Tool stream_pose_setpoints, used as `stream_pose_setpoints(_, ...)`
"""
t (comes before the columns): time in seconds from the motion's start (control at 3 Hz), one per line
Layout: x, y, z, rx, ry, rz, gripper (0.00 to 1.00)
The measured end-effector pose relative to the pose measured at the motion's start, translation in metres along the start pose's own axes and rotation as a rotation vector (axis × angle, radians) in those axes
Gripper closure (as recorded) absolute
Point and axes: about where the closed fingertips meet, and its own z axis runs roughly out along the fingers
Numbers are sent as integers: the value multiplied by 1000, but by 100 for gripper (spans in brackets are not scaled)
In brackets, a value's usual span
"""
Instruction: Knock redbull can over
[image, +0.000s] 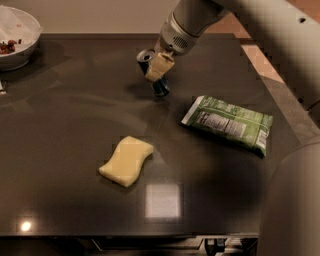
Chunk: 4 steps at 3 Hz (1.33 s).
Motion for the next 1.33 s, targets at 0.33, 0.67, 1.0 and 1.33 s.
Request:
stream_pose_setpoints(0.33, 3, 18, -6, -7, 151, -121, 100)
stream_pose_setpoints(0.67, 10, 30, -5, -21, 278, -219, 82)
stream_pose_setpoints(1.0, 18, 37, 4, -55, 357, -280, 58)
stream_pose_setpoints(1.33, 24, 41, 14, -91, 405, -324, 36)
